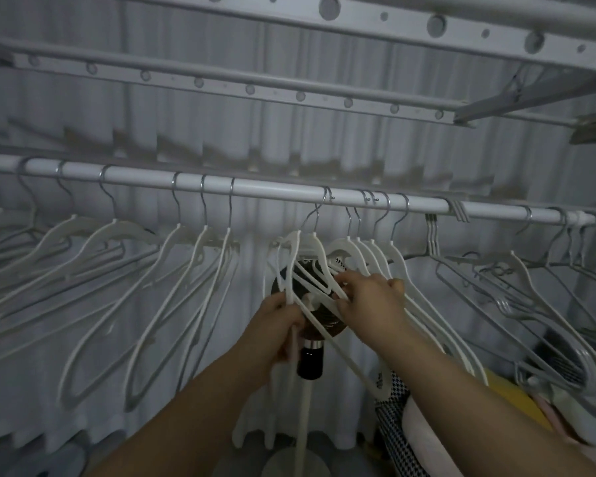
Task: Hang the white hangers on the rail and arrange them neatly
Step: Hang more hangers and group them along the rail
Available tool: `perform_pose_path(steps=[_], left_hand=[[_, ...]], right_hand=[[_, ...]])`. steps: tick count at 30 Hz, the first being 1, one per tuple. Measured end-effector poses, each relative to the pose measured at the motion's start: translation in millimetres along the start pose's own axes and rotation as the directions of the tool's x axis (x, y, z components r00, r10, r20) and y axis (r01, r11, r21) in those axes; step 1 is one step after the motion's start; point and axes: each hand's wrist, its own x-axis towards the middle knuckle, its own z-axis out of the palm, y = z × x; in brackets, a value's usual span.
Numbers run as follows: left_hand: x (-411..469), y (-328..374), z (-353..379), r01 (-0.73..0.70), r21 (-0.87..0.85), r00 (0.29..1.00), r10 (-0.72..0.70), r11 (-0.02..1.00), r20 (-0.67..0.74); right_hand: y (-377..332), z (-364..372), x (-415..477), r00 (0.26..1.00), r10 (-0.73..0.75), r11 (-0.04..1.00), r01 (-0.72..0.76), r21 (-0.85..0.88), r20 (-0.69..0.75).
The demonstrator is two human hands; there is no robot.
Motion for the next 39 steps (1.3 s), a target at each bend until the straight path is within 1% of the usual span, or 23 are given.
perform_pose_path(steps=[3,5,8,13,15,19,21,25,27,29,30,32,34,36,38,39], left_hand=[[1,1,-13,-0.04,-0.014,0.993,0.038,0.999,-0.107],[1,3,-21,-0.033,-0.054,0.989,0.024,0.998,-0.147],[0,7,-32,-0.031,-0.067,0.987,0.019,0.997,-0.162],[-2,6,-50,-0.014,-0.042,0.982,0.006,0.999,-0.19],[0,6,-55,-0.02,-0.005,0.979,0.019,1.0,-0.201],[4,2,-65,-0.042,0.106,0.967,0.067,0.994,-0.246],[4,-1,-69,-0.049,0.166,0.96,0.092,0.985,-0.265],[3,-6,-72,-0.058,0.292,0.928,0.16,0.955,-0.338],[-3,-7,-72,-0.053,0.39,0.908,0.207,0.919,-0.364],[-11,-9,-70,-0.045,0.517,0.886,0.274,0.855,-0.375],[-15,-10,-68,-0.039,0.594,0.861,0.329,0.803,-0.388],[-27,-12,-65,-0.049,0.725,0.779,0.481,0.687,-0.403],[-41,-14,-61,-0.065,0.79,0.698,0.594,0.61,-0.401],[-59,-18,-53,-0.046,0.842,0.627,0.672,0.537,-0.394],[-78,-26,-40,-0.024,0.88,0.587,0.719,0.474,-0.371],[-87,-31,-30,-0.049,0.881,0.598,0.72,0.471,-0.352]], right_hand=[[-6,4,0,1.0,0.007,0.999,-0.006,-0.04,0.019],[-10,4,3,0.999,0.01,1.0,-0.01,0.011,0.033],[-19,4,6,0.997,0.06,0.991,-0.066,0.113,0.057],[-33,8,16,0.995,0.091,0.981,-0.098,0.17,0.045],[-37,8,23,0.992,0.11,0.977,-0.12,0.176,0.067],[-39,11,37,0.96,0.164,0.98,-0.184,0.071,0.226],[-34,17,38,0.937,0.186,0.976,-0.21,0.052,0.296],[-21,33,22,0.88,0.158,0.957,-0.248,0.152,0.447],[-15,35,10,0.858,0.125,0.946,-0.255,0.201,0.499],[-6,34,3,0.846,0.097,0.94,-0.251,0.232,0.524],[-1,32,1,0.843,0.083,0.934,-0.251,0.253,0.532],[9,26,-7,0.83,0.048,0.926,-0.246,0.287,0.556],[21,18,-17,0.809,0.006,0.907,-0.252,0.337,0.588],[34,8,-31,0.777,-0.02,0.88,-0.285,0.381,0.629],[49,-1,-44,0.752,-0.055,0.857,-0.302,0.418,0.657],[57,-5,-48,0.742,-0.08,0.849,-0.298,0.435,0.665]])
